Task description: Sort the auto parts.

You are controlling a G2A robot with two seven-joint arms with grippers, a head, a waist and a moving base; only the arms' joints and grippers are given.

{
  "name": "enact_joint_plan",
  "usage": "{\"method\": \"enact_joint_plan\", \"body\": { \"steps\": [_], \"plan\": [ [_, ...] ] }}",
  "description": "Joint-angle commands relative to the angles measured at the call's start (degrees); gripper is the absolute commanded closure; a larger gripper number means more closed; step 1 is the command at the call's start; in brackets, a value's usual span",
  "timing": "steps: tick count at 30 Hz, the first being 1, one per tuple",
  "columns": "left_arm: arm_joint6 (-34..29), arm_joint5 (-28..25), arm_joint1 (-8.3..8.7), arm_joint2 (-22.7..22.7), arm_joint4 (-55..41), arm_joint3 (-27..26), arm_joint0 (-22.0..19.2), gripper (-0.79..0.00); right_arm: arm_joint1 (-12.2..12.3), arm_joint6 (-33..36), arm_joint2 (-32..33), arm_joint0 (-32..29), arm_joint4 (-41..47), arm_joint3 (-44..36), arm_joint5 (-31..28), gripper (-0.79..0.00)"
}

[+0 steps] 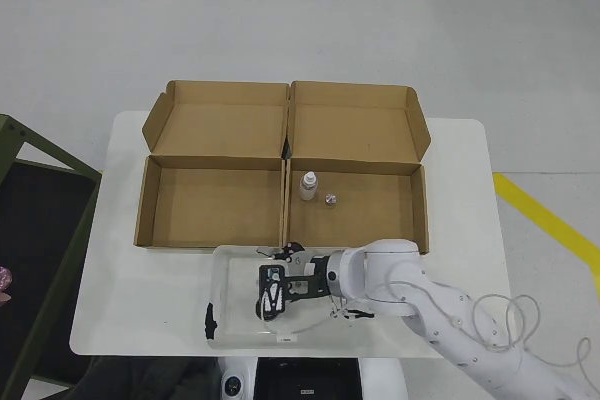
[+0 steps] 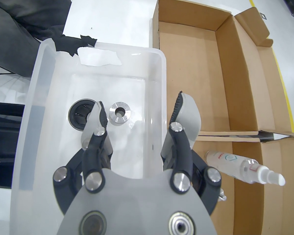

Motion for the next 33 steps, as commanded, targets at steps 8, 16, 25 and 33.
{"method": "enact_joint_plan", "body": {
  "steps": [8, 16, 25, 33],
  "plan": [
    [0.0, 0.0, 0.0, 0.0, 0.0, 0.0, 0.0, -0.785, -1.3, 0.54, -3.64, 1.79, -0.9, 2.81, 0.05, -0.385],
    [0.0, 0.0, 0.0, 0.0, 0.0, 0.0, 0.0, -0.785, -2.15, 0.99, -5.34, 2.72, -1.46, 5.58, 0.22, -0.382],
    [0.0, 0.0, 0.0, 0.0, 0.0, 0.0, 0.0, -0.785, -2.7, 0.86, -5.65, 3.08, -1.43, 7.92, 0.3, -0.379],
    [0.0, 0.0, 0.0, 0.0, 0.0, 0.0, 0.0, -0.785, -3.0, 1.19, -5.51, 3.44, -1.04, 9.73, -0.4, -0.382]
  ]
}}
